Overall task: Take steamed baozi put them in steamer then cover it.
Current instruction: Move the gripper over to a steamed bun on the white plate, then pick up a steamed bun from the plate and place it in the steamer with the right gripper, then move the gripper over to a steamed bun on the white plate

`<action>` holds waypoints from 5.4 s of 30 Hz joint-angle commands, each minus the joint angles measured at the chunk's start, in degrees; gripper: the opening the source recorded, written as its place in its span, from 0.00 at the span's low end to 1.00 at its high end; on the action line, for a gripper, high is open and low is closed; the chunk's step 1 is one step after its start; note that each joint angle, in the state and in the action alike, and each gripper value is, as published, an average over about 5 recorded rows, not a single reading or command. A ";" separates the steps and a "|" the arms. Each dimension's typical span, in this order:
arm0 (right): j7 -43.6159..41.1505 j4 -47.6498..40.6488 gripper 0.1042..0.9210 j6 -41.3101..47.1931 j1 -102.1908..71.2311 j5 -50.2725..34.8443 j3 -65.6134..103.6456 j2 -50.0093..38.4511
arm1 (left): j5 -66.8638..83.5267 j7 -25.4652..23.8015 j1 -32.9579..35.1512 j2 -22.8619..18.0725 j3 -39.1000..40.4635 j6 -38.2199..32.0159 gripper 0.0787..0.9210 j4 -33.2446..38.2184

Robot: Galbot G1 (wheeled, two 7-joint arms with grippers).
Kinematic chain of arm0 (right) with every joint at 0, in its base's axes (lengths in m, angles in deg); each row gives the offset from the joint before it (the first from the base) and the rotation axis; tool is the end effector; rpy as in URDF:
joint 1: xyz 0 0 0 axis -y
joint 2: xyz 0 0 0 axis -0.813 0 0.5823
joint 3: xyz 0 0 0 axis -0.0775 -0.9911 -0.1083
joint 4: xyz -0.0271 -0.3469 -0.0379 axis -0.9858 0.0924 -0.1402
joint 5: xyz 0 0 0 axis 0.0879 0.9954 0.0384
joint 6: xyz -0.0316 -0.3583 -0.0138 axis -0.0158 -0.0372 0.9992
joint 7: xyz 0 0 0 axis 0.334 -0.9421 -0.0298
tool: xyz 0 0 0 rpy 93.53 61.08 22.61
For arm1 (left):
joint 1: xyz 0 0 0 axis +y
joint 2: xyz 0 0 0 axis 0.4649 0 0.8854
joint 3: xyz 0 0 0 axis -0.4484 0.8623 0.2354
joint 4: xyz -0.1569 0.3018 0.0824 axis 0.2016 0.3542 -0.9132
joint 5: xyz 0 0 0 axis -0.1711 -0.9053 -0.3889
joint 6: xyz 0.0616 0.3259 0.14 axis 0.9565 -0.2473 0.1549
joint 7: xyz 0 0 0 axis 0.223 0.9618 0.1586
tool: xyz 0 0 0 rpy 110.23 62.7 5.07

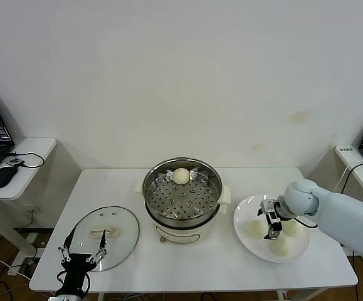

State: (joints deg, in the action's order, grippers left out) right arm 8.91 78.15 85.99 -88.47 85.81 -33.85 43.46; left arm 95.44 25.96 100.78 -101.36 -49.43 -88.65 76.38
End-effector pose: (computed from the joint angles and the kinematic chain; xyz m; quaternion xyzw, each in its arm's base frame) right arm 0.4642 -0.1181 -0.2385 0.4901 -0.5560 0.5408 0.3978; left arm 0.1412 0.0878 -0.3511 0.0200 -0.9958 -0.0892 0.0089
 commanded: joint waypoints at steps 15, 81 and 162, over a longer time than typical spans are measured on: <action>-0.69 -2.12 0.68 0.97 -1.06 1.48 0.69 2.49 | 0.35 0.16 -0.29 -0.21 -0.04 -0.06 0.88 -0.74; 6.52 -20.81 0.61 13.28 27.05 -29.41 -22.02 45.99 | 1.42 0.23 -2.90 2.06 -0.94 -0.41 0.88 -0.70; -6.96 8.03 0.88 -4.50 -9.81 4.33 8.21 -12.78 | -1.72 0.04 -0.98 1.30 0.38 -0.08 0.88 -0.35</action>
State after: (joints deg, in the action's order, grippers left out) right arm 1.73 87.54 81.61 -93.94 88.83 -28.45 29.57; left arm 93.70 26.01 99.82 -100.14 -48.96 -88.69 76.09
